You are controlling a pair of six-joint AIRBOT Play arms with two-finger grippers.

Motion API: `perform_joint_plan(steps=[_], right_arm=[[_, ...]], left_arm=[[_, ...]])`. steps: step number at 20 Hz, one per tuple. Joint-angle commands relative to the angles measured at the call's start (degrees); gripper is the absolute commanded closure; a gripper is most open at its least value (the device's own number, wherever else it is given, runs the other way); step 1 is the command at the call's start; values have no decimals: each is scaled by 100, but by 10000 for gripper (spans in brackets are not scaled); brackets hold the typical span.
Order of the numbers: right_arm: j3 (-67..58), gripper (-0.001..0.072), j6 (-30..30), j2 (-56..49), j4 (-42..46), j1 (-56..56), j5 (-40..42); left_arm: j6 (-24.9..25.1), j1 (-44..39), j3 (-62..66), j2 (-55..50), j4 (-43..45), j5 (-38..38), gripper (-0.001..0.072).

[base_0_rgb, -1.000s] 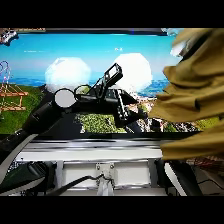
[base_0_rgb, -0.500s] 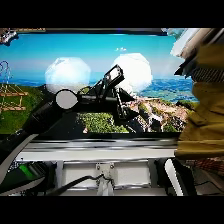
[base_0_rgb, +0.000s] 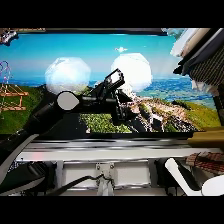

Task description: Fold the clothes and pants, and hang the long-sleeved shirts on hangers.

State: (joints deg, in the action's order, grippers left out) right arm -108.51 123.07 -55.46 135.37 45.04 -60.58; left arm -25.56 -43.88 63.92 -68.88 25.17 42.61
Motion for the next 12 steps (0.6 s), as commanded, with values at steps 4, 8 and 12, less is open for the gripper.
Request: perform_joint_plan(steps=[4,8,12], right_arm=[[-669,688,26,-752,-527,614,-116],[-619,688,76,-866,-638,813,-129],[-619,688,229,-901,-1110,1316,507]], left_arm=[[-2,-4,-4,-7,13,0,122],[-33,-4,-4,-44,15,0,122],[-586,-4,-4,-146,15,7,122]])
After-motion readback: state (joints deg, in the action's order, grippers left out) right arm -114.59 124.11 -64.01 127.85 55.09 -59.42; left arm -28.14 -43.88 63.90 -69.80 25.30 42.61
